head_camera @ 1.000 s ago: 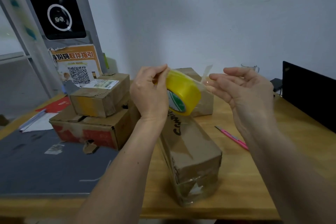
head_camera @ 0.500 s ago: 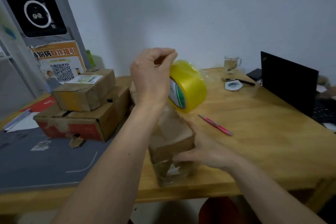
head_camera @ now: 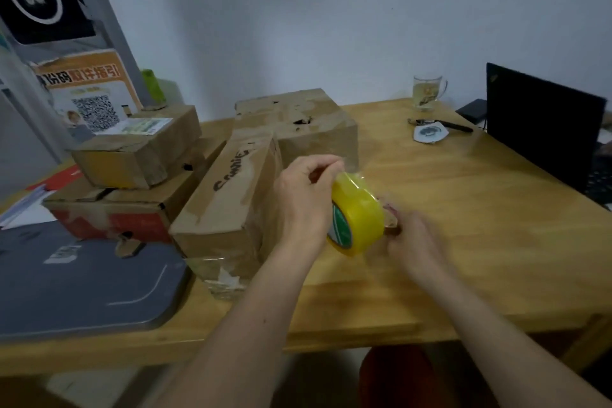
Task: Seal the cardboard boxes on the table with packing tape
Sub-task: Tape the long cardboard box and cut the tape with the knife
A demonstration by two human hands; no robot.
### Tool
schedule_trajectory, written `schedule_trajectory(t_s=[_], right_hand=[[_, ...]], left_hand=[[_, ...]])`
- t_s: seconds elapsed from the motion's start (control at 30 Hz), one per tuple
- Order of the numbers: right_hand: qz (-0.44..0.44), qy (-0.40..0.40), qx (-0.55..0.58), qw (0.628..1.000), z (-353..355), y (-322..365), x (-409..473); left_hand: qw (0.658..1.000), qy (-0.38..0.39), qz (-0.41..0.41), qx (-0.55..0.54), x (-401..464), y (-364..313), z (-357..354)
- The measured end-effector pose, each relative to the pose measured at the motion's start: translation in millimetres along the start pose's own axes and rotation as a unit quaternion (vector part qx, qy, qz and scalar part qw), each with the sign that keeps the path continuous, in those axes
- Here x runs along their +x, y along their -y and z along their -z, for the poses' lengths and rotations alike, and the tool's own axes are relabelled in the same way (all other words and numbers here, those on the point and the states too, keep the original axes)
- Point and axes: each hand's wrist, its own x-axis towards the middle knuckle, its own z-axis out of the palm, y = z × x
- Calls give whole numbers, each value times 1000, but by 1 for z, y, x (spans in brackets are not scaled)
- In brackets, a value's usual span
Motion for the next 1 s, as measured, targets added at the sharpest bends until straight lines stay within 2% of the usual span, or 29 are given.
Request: schedule_trajectory(t_s=[0.07, 0.1, 0.2, 0.27, 0.4, 0.47, 0.57, 0.67, 0.83, 0.93, 1.0], right_hand=[[20, -69, -76, 995, 0, -11, 16], [25, -75, -109, 991, -1, -12, 24], [0, 2, -187, 982, -7, -11, 46], [-1, 33, -190, 981, -8, -8, 57], [-1, 117, -145, 982, -1, -6, 69], [-37, 151, -39, 987, 10, -5, 71], [-41, 141, 139, 979, 33, -4, 64], [35, 124, 217, 968, 63, -5, 45], [148, 142, 213, 955, 97, 1, 27], [184, 165, 159, 956, 95, 12, 23], [186, 145, 134, 963, 90, 17, 24]], left_hand=[[1000, 21, 17, 10, -4, 18, -5], [999, 31, 19, 20, -5, 25, -6], [998, 43, -7, 54, -4, 40, -7], [994, 47, -37, 86, 3, 46, -6], [993, 44, -60, 94, 16, 44, -7], [990, 65, -72, 99, 20, 43, -9], [990, 94, -65, 79, 19, 46, -10], [993, 111, -28, 33, 17, 52, -7], [992, 120, 12, 27, 17, 55, -4], [993, 111, 8, 26, 15, 55, -8], [995, 97, -7, 27, 12, 53, -11]])
